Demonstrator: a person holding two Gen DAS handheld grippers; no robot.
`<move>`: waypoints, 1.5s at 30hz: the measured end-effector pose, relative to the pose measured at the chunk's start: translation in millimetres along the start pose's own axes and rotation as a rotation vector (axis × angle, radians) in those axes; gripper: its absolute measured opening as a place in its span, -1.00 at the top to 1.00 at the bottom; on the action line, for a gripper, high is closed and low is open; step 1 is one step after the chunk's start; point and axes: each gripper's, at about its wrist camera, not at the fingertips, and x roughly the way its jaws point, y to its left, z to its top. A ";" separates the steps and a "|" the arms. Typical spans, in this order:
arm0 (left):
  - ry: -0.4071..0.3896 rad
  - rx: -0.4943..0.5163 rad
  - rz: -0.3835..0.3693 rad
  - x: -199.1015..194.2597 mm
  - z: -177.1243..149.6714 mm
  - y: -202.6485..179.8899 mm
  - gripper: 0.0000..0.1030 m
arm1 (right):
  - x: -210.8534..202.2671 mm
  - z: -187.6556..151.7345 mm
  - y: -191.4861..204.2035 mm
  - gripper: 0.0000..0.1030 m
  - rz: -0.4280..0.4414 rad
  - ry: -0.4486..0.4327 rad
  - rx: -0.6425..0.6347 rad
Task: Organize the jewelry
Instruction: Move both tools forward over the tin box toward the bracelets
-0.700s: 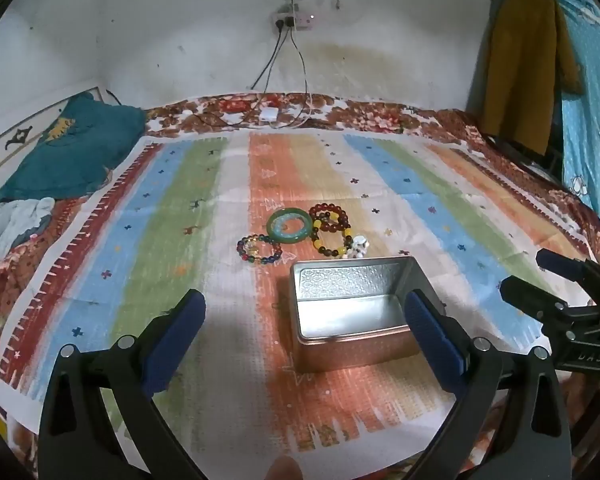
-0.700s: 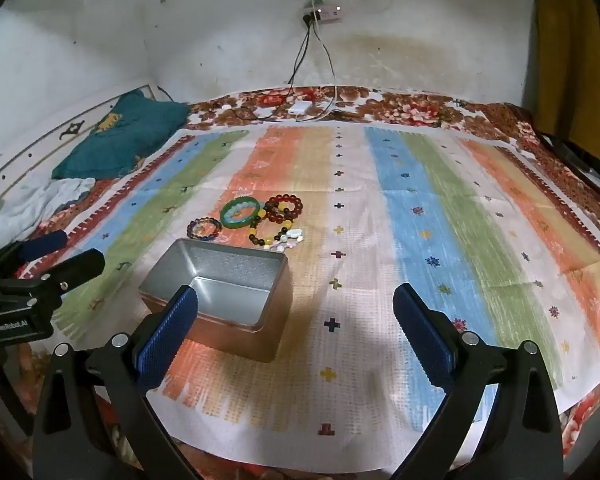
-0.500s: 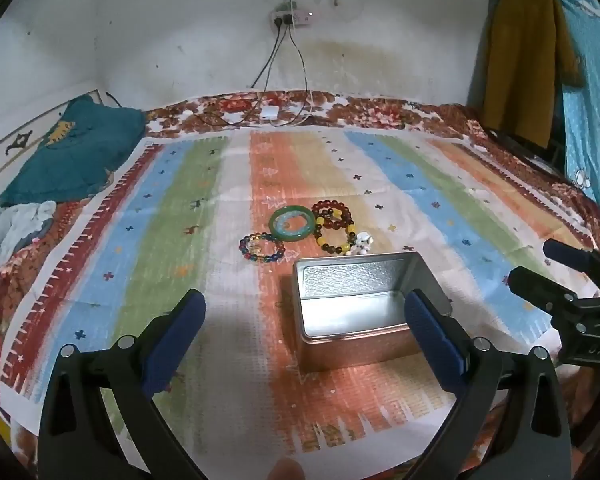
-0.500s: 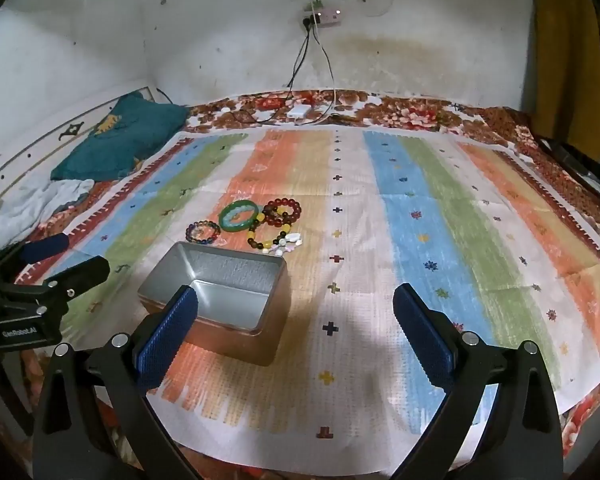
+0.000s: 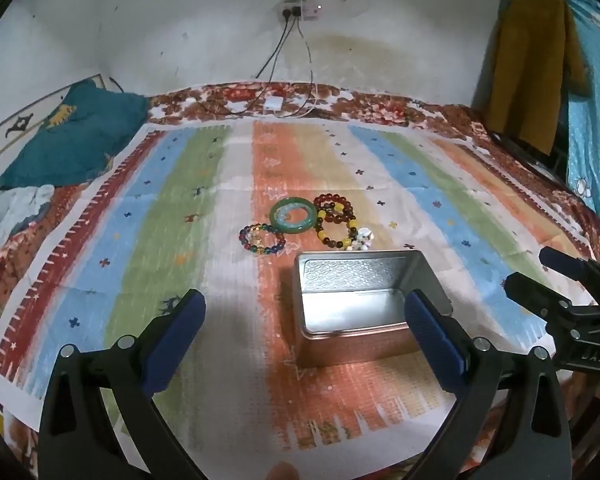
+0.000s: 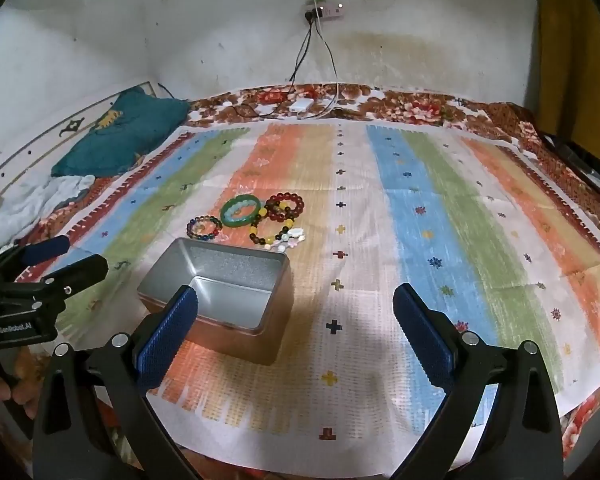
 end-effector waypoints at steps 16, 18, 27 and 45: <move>0.040 -0.032 0.025 6.2 1.7 8.0 -0.89 | 7.2 5.0 -2.4 -0.93 0.016 0.029 0.000; 0.043 -0.039 0.026 7.4 3.0 10.8 -0.89 | 7.5 6.3 -1.4 -0.93 0.025 0.026 -0.003; 0.058 -0.057 0.029 13.2 5.9 20.2 -0.89 | 15.0 16.0 0.4 -0.93 0.061 0.030 -0.017; 0.114 -0.038 0.077 51.1 30.4 47.0 -0.89 | 58.2 38.4 -16.0 -0.93 0.012 0.126 0.035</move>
